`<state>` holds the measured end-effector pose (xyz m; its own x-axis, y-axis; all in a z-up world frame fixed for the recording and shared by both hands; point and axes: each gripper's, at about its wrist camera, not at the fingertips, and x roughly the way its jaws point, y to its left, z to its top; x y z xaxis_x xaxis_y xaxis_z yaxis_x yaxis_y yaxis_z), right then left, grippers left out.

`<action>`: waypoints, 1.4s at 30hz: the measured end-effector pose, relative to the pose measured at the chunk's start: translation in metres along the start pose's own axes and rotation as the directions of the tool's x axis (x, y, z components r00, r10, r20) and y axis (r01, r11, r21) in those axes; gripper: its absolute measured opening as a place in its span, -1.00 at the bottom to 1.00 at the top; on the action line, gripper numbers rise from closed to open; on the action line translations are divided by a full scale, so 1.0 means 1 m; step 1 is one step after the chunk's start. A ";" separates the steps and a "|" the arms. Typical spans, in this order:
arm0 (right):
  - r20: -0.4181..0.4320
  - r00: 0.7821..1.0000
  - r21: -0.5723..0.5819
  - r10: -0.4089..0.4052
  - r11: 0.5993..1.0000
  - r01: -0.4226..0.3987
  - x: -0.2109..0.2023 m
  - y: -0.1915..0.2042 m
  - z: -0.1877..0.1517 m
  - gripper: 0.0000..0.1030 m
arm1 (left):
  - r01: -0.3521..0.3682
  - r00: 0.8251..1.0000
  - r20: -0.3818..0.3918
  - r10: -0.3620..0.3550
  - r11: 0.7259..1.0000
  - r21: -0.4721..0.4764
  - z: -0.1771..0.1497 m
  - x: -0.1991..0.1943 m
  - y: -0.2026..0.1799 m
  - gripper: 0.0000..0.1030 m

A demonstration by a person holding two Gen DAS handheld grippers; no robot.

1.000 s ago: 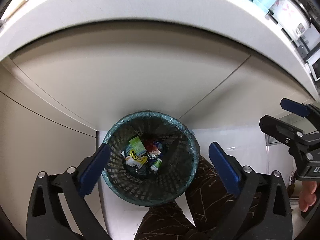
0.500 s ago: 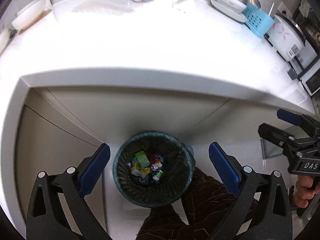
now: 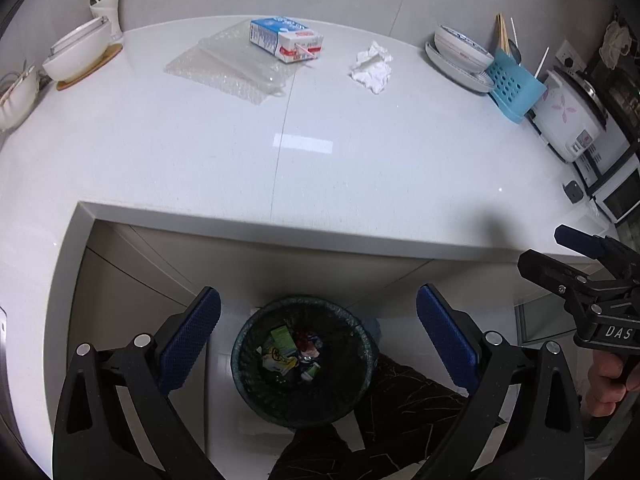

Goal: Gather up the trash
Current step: 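Raise both open tools from the wastebasket toward the counter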

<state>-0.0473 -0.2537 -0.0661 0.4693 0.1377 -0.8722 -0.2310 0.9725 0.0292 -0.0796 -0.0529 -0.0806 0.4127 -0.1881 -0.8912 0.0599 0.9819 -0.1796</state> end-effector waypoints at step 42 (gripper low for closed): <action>0.062 0.997 -0.064 0.047 0.997 -0.043 0.034 -0.018 0.175 0.85 | -0.096 0.994 0.035 0.102 0.983 -0.155 0.156 0.022 0.023 0.87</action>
<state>0.1215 -0.2338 -0.0106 0.5096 0.1946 -0.8381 -0.3048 0.9518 0.0357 0.0724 -0.0311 -0.0393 0.4486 -0.0859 -0.8896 -0.1216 0.9802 -0.1560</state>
